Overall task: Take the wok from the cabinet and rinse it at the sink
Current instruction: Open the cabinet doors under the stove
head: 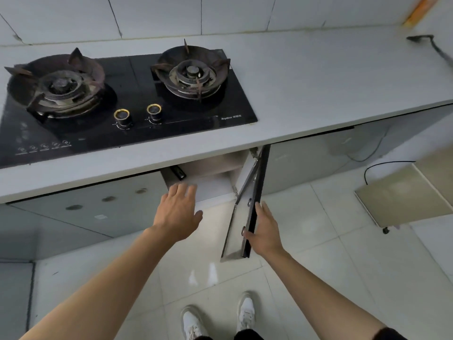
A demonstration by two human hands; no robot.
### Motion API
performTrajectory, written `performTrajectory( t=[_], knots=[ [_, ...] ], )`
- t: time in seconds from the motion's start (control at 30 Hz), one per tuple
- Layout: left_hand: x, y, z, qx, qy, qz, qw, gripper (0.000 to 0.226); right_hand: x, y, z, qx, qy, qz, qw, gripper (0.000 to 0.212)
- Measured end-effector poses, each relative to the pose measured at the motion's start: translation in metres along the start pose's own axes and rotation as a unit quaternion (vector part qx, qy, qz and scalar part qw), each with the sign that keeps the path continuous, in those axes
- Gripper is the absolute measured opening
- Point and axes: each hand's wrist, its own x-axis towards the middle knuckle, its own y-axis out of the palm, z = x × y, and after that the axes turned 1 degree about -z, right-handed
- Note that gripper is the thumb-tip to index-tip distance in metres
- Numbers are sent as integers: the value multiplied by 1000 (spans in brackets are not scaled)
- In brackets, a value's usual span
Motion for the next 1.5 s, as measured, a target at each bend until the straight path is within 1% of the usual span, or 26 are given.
performTrajectory(
  t=[0.13,0.23,0.3,0.37,0.43,0.57,0.7,0.77,0.83,0.87,0.93,0.97,1.07,1.13,1.27,1.4,1.5],
  knots=[
    [6,-7,-20,20,12,-7,1000,58,-1,-20,-19,-97,-54,16,994,73],
    [11,-15,-29,25,10,-14,1000,58,0,-36,-33,-140,-79,38,986,65],
    [13,-19,-36,31,6,-14,999,60,3,-47,-43,-203,-74,37,976,68],
    [15,-20,-45,37,3,-12,999,63,7,-59,-55,-302,-83,22,949,74],
    [16,-20,-54,38,1,-8,999,66,12,-70,-65,-337,-77,19,938,76],
    [17,-15,-74,32,-2,-5,999,67,23,-89,-91,-312,-49,4,949,83],
    [17,-6,-89,26,-13,-1,1000,62,33,-107,-117,-265,-51,-20,963,96],
    [17,-3,-95,26,-18,1,1000,62,38,-112,-126,-233,-55,-13,971,96],
    [18,-2,-101,28,-22,4,999,63,38,-112,-134,-211,-40,6,977,92],
    [18,-2,-103,27,-26,4,999,64,36,-110,-139,-219,-33,3,975,86],
    [18,-3,-108,21,-34,-1,999,65,31,-106,-150,-266,-28,-15,963,70],
    [19,-4,-109,18,-38,-5,999,64,29,-105,-153,-285,-22,-17,958,65],
    [16,-5,-108,12,-49,-16,999,62,27,-98,-159,-304,-13,-19,953,63],
    [13,-5,-106,13,-51,-20,998,62,29,-99,-158,-306,-8,-26,952,60],
    [7,-4,-96,2,-66,-14,998,62,36,-109,-150,-309,9,-29,951,67],
    [0,-9,-77,-27,-84,-8,996,63,40,-115,-119,-315,-36,-49,947,64],
    [-1,-21,-58,-51,-87,-8,995,63,40,-117,-75,-293,-82,-59,951,56]
  ],
)
